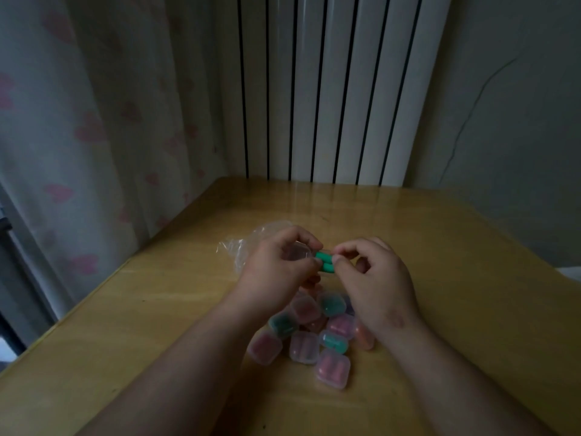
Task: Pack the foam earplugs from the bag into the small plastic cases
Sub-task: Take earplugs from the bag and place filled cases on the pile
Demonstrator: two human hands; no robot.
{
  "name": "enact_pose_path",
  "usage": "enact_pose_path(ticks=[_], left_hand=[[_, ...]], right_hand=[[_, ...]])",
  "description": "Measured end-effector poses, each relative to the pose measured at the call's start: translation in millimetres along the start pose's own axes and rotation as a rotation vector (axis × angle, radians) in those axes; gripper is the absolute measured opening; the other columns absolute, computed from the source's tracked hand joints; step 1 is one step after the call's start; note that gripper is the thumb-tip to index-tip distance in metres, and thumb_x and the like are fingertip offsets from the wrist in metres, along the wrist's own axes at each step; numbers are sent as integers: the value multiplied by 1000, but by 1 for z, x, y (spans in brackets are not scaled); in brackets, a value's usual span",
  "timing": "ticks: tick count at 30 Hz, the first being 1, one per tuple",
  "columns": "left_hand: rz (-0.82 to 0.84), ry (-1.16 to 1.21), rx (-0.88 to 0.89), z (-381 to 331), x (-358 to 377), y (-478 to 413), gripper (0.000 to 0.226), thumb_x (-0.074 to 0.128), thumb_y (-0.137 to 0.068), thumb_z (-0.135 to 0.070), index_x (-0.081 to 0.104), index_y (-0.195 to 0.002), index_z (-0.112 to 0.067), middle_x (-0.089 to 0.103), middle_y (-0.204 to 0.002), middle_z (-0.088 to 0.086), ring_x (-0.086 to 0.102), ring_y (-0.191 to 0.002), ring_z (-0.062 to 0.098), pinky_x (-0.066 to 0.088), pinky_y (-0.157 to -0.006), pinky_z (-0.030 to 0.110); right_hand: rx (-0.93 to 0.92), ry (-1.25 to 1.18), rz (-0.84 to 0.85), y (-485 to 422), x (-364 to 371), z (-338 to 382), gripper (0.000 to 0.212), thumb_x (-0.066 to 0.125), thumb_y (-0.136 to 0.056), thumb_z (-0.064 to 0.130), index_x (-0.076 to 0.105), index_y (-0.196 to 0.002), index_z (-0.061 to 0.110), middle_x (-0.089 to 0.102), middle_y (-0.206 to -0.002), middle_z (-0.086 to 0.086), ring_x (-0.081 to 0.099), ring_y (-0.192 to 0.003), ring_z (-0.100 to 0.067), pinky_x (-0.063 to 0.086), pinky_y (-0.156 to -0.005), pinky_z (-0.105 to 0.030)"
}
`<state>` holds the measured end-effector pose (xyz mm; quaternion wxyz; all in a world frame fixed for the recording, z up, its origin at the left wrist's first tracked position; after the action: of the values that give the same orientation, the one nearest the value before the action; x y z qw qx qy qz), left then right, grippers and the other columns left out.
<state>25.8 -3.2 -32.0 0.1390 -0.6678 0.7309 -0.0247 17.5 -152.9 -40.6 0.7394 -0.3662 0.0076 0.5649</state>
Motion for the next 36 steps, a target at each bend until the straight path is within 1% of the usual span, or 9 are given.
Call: enact_pose_path(ticks=[5, 10, 14, 16, 20, 23, 31, 34, 36], left_hand=[[-13, 0, 8, 1, 0, 0, 16, 64, -89, 1, 64, -91, -15, 70, -85, 6, 68, -67, 13, 59, -63, 30], [-23, 50, 12, 0, 0, 0, 16, 61, -91, -4, 66, -99, -16, 69, -85, 7, 66, -67, 21, 58, -66, 36], [-57, 274, -52, -1, 1, -4, 20, 41, -101, -22, 60, -107, -20, 67, -93, 19, 68, -70, 30, 56, -69, 43], [-61, 360, -91, -1, 0, -6, 21, 38, -100, -17, 58, -101, -14, 70, -90, 25, 68, -72, 35, 55, -70, 44], [20, 276, -80, 0, -1, -3, 25, 48, -91, 8, 66, -87, -9, 71, -87, 13, 69, -79, 30, 57, -77, 43], [54, 198, -45, 3, -2, -2, 19, 58, -90, 5, 66, -88, -12, 72, -90, 8, 68, -81, 23, 57, -82, 41], [57, 304, -62, 4, -3, -4, 14, 63, -88, 1, 64, -98, -9, 71, -87, 9, 67, -75, 23, 56, -72, 35], [68, 342, -79, 3, -3, -4, 14, 64, -88, 1, 63, -98, -8, 71, -87, 12, 67, -74, 24, 56, -71, 36], [65, 349, -90, 3, -3, -4, 14, 63, -88, 2, 63, -99, -8, 70, -87, 13, 67, -73, 24, 56, -70, 35]], right_hand=[[109, -161, 21, 0, 0, 3, 13, 67, -88, 29, 61, -94, 38, 65, -90, 14, 61, -81, 1, 48, -65, -11], [211, -254, 74, -3, 4, -1, 21, 71, -85, 15, 64, -83, 34, 72, -84, 4, 70, -81, -8, 56, -69, -25], [283, -351, 11, -5, 0, 1, 18, 70, -86, 7, 64, -83, 23, 71, -80, -3, 68, -67, -12, 52, -55, -17], [321, -383, -25, -7, -1, 0, 13, 69, -86, 7, 62, -86, 18, 71, -79, -5, 65, -58, -7, 49, -51, -15], [362, -414, -29, -7, 1, -1, 12, 74, -83, 11, 63, -84, 17, 70, -73, -2, 62, -52, -2, 47, -50, -17], [337, -379, -9, -5, 0, -1, 12, 74, -82, 13, 66, -86, 21, 72, -75, 2, 66, -60, -5, 49, -54, -17], [328, -406, -2, -3, 0, 0, 8, 70, -87, 17, 66, -88, 24, 72, -77, 4, 64, -62, -4, 48, -55, -17], [333, -421, -7, -3, 0, -2, 5, 65, -91, 21, 67, -87, 23, 72, -76, 3, 64, -64, -7, 49, -58, -22], [349, -468, -6, -3, 1, -3, 15, 58, -95, 27, 69, -86, 21, 71, -77, 0, 63, -68, -13, 51, -62, -29]])
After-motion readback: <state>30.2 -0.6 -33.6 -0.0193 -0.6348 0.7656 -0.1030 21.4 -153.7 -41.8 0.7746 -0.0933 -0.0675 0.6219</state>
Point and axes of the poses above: each hand's wrist, its own y-axis away from the middle knuckle, its own x-axis out of the palm, z = x × y, the point moved 1 cm from there along -y, towards the middle knuckle
